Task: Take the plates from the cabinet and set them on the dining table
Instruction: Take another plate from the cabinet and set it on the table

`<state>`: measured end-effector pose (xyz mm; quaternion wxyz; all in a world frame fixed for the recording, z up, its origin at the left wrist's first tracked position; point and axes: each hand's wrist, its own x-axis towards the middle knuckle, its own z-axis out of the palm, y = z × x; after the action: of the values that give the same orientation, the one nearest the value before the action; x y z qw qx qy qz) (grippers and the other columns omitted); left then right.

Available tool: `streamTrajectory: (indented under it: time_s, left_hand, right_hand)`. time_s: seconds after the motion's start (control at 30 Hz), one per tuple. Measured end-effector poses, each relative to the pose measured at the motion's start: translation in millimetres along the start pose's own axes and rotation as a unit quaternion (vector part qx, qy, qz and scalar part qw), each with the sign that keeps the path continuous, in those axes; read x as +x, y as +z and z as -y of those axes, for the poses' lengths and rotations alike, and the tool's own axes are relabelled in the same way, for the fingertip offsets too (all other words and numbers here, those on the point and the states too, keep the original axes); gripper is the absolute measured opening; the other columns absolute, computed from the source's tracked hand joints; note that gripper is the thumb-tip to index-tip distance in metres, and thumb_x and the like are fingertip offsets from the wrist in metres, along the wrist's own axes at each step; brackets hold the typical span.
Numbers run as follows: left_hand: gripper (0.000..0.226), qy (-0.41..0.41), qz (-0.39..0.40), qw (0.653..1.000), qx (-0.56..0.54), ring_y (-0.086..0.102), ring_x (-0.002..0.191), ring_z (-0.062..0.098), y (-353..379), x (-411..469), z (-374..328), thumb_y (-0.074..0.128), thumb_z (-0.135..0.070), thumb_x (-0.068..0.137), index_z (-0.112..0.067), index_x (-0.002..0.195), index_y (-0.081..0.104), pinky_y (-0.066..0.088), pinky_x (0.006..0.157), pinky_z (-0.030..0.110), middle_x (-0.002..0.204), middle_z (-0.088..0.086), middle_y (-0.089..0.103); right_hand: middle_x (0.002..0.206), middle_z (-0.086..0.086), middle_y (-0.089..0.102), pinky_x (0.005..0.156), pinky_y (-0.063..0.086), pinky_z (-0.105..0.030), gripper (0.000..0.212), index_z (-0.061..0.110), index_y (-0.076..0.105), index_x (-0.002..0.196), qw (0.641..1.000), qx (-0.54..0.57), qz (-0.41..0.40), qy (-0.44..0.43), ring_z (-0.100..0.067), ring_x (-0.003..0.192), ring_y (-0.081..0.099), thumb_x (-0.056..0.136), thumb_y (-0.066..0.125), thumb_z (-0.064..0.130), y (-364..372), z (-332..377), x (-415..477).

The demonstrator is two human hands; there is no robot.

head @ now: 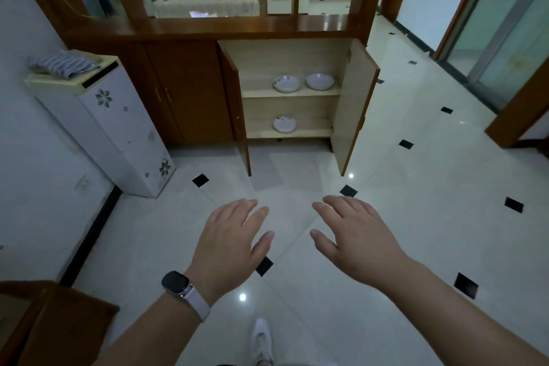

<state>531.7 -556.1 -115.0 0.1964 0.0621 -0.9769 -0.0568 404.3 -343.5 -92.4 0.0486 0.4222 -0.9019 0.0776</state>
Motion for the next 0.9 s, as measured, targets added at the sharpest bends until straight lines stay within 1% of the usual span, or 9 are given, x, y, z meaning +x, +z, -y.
streamTrajectory:
  time_s: [0.07,0.1,0.2,0.3,0.47,0.57,0.77,0.9]
  left_hand:
    - [0.043,0.015,-0.011,1.000,0.007,0.060,0.111,0.025,1.4,17.7,9.0,0.047,-0.043,0.093,-0.015,0.121,0.064,0.046,0.095,0.040,0.120,0.006,0.065]
    - [0.042,0.012,-0.004,1.000,-0.006,0.060,0.111,0.025,3.5,29.8,22.4,0.048,-0.043,0.093,-0.015,0.121,0.064,0.046,0.095,0.040,0.120,0.007,0.065]
    - [0.042,0.037,0.005,0.999,-0.012,0.059,0.112,0.024,8.5,72.8,64.6,0.049,-0.044,0.094,-0.016,0.122,0.064,0.047,0.095,0.041,0.121,0.006,0.064]
    - [0.043,0.049,0.021,0.999,-0.007,0.058,0.112,0.024,18.0,110.1,91.8,0.047,-0.045,0.094,-0.016,0.122,0.063,0.046,0.095,0.040,0.120,0.006,0.064]
    - [0.043,0.056,0.030,0.997,-0.039,0.057,0.112,0.023,32.9,147.5,115.4,0.043,-0.045,0.095,-0.016,0.121,0.063,0.046,0.095,0.040,0.120,0.004,0.064]
    - [0.043,0.052,0.039,0.997,-0.045,0.057,0.112,0.024,44.0,172.1,125.9,0.042,-0.045,0.096,-0.016,0.121,0.063,0.045,0.095,0.040,0.120,0.004,0.063]
    - [0.042,0.065,0.049,0.996,-0.026,0.057,0.112,0.023,67.1,230.2,134.9,0.043,-0.045,0.095,-0.017,0.121,0.062,0.044,0.095,0.040,0.121,0.004,0.063]
    - [0.044,0.043,0.068,0.997,0.009,0.058,0.112,0.022,88.9,282.5,135.2,0.040,-0.047,0.095,-0.019,0.122,0.060,0.045,0.095,0.040,0.121,0.003,0.063]
  right_hand:
    - [0.124,-0.001,0.065,0.100,0.046,-0.041,0.054,0.021,0.060,0.128,1.000,-0.020,-0.001,-0.006,-0.023,0.115,0.060,0.091,0.038,0.054,-1.7,-0.5,14.0]
    - [0.124,-0.001,0.065,0.099,0.046,-0.041,0.054,0.021,0.060,0.128,1.000,-0.023,0.003,-0.002,-0.023,0.115,0.060,0.091,0.038,0.054,1.0,-0.5,31.2]
    - [0.124,-0.001,0.065,0.099,0.046,-0.041,0.053,0.022,0.060,0.127,0.999,-0.026,0.010,0.033,-0.023,0.115,0.060,0.092,0.038,0.054,1.4,6.5,78.8]
    - [0.124,-0.002,0.064,0.099,0.046,-0.042,0.052,0.020,0.060,0.126,0.999,-0.025,0.014,0.045,-0.024,0.115,0.059,0.092,0.037,0.053,7.4,3.4,108.8]
    - [0.122,0.000,0.064,0.097,0.047,-0.041,0.051,0.021,0.060,0.124,0.996,-0.037,0.029,0.074,-0.024,0.113,0.060,0.091,0.038,0.053,10.1,-6.2,144.9]
    - [0.121,-0.002,0.066,0.095,0.049,-0.041,0.051,0.020,0.063,0.122,0.996,-0.037,0.019,0.077,-0.025,0.112,0.062,0.090,0.040,0.052,12.4,-18.7,172.7]
    - [0.121,-0.004,0.066,0.094,0.048,-0.042,0.052,0.018,0.063,0.123,0.997,-0.012,0.010,0.082,-0.026,0.111,0.062,0.091,0.039,0.052,23.2,-56.4,225.3]
    - [0.126,-0.002,0.064,0.097,0.046,-0.041,0.055,0.020,0.060,0.127,0.996,0.005,0.023,0.083,-0.025,0.115,0.059,0.093,0.034,0.054,33.0,-97.5,270.7]
